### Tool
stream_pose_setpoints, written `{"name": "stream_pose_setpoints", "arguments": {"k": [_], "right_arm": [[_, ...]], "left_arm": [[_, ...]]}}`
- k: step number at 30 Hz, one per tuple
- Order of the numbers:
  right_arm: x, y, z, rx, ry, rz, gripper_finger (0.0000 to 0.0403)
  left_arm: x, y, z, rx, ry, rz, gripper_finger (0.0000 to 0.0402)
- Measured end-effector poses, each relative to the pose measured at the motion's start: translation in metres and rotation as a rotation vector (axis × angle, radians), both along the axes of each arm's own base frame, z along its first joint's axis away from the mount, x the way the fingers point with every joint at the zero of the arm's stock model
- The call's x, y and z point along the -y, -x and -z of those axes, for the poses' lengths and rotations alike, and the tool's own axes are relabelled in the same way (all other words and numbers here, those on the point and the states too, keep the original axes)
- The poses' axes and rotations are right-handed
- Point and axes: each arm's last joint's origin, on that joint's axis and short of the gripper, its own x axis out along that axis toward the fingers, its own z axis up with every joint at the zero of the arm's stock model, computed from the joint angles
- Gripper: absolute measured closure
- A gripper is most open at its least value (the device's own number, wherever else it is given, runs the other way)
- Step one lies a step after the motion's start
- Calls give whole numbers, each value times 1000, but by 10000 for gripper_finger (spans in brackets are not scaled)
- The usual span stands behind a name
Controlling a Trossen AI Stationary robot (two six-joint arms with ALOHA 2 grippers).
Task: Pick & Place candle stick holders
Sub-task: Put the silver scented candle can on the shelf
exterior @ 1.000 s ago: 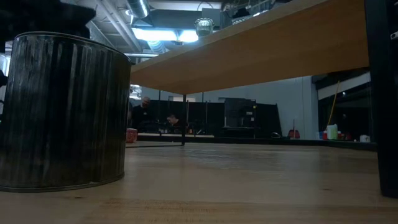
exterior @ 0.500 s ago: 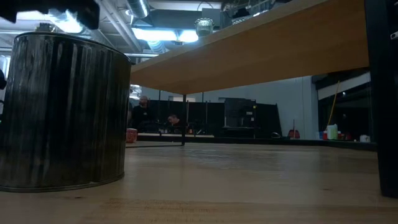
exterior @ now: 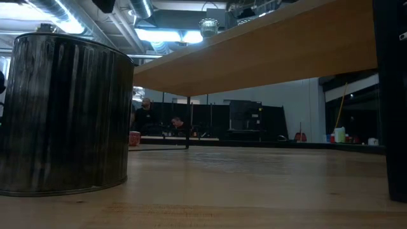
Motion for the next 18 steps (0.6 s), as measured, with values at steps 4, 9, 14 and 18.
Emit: {"name": "stream_pose_setpoints", "arguments": {"k": [4,9,14,18], "right_arm": [[0,0,0,0,0,0,402],[0,0,0,0,0,0,402],[0,0,0,0,0,0,402],[0,0,0,0,0,0,402]], "left_arm": [[0,-6,-12,-36,3,0,400],[-1,-14,-25,-69,10,0,400],[-1,-23,-36,-109,25,2,400],[-2,-31,-38,-194,34,16,400]]}}
